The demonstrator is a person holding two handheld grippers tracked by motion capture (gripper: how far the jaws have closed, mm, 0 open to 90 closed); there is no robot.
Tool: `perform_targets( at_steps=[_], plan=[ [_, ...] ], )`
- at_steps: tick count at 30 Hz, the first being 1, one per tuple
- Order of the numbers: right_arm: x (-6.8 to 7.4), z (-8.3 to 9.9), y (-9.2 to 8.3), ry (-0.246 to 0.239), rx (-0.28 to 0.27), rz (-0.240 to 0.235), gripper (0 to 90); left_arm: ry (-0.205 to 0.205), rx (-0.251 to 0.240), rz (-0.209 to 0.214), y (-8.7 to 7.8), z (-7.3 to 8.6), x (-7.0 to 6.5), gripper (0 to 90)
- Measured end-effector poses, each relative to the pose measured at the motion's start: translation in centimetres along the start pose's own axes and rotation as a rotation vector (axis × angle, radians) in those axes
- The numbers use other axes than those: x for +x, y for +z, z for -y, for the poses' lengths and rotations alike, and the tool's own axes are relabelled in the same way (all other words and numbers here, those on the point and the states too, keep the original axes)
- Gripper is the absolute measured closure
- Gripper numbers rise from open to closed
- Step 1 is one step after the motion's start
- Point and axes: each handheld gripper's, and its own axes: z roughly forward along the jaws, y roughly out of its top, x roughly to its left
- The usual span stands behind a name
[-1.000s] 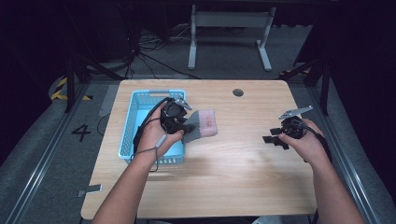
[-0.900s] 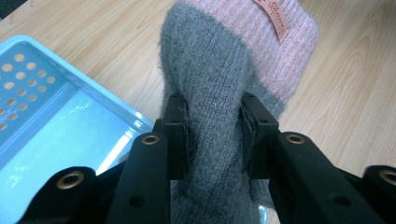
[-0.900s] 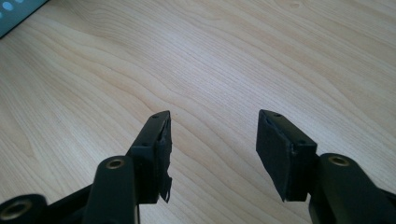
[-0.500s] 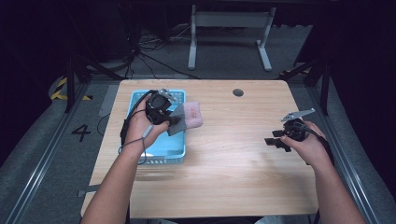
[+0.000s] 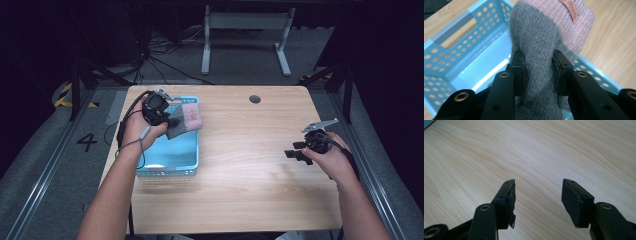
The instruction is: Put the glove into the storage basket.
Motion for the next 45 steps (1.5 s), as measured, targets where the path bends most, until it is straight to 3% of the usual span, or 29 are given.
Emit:
perform_targets(
  at_steps=[7,12,17,29,40,45],
  plan=[
    [0.0,0.4,-0.1,0.008,0.004,0.008,45.4,-0.022,0.035,-0.010,0.9,0.4,1.9,67.7],
    [0.1,0.7,-0.1,0.013,0.011,0.010,45.2,-0.009,0.071,-0.015,1.9,0.6,2.7,67.6],
    [0.1,0.9,-0.4,0.009,0.006,0.013,45.0,-0.003,0.115,-0.013,2.9,0.6,2.8,67.6],
    [0.4,1.1,-0.6,0.001,0.002,0.012,44.7,-0.037,0.176,-0.006,5.4,0.2,3.5,67.0],
    [0.5,1.0,-0.5,-0.004,0.001,0.008,44.4,-0.053,0.263,0.006,8.0,0.5,4.4,67.0],
    [0.6,0.9,-0.4,-0.006,0.001,0.007,44.2,-0.061,0.276,0.009,8.8,0.5,4.5,66.6]
  ],
)
